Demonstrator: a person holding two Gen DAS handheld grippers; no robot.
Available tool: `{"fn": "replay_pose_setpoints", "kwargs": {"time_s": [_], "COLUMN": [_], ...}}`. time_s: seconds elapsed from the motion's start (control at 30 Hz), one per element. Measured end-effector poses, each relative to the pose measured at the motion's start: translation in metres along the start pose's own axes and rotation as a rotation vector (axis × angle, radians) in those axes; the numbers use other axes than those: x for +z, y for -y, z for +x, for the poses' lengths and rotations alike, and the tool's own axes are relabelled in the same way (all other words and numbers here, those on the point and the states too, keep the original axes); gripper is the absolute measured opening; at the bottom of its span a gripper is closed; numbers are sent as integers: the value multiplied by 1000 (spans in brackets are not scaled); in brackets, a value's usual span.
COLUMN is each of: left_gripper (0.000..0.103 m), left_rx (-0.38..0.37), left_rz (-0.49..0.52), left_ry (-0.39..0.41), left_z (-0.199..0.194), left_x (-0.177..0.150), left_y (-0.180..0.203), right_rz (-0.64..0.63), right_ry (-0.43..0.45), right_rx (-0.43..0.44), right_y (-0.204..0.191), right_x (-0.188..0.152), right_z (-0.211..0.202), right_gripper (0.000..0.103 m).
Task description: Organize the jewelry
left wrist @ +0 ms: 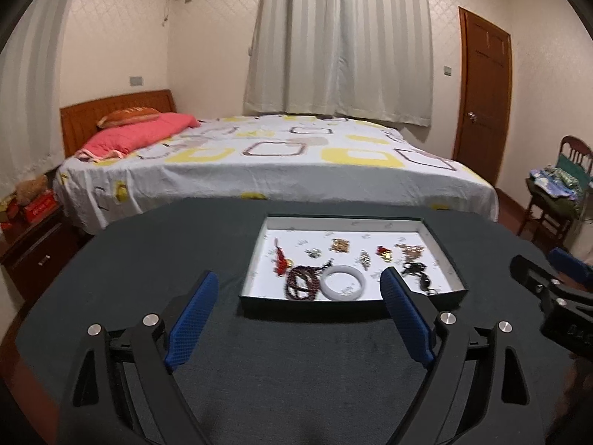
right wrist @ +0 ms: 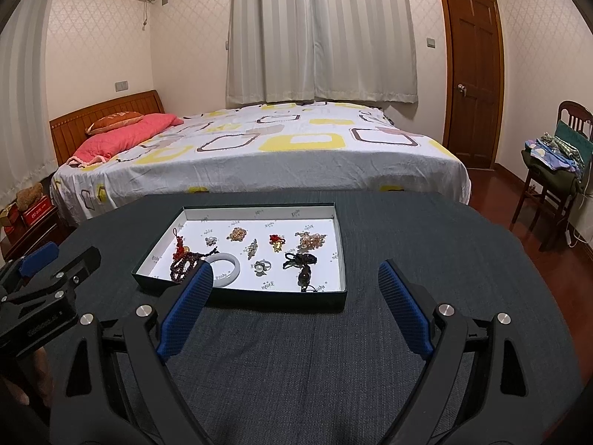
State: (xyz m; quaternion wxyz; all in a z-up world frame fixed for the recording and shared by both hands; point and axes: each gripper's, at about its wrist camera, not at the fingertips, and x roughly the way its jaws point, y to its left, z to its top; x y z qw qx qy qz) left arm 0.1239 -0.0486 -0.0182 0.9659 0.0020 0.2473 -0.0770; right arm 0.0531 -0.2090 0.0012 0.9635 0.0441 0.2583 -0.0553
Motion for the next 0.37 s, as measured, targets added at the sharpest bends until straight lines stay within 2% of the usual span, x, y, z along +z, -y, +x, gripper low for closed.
{"fn": "replay_pose_setpoints", "kwargs": {"time_s": [0.17,0.37], "left_gripper": [86,86], "left_rx": [18,14], "left_rz": [-6,-35], "left_ry": [-11,-94], "left_z": [7,31], "left_x": [-3,-11], "left_y": [-2,-12], "right_rz": [2,11], "right_ry": [-1,-19], "right_rx": [-1,-11], "right_y": [1,4], "right_x": [0,-8], "right_z": [0,12], "right_gripper": [89,89]}}
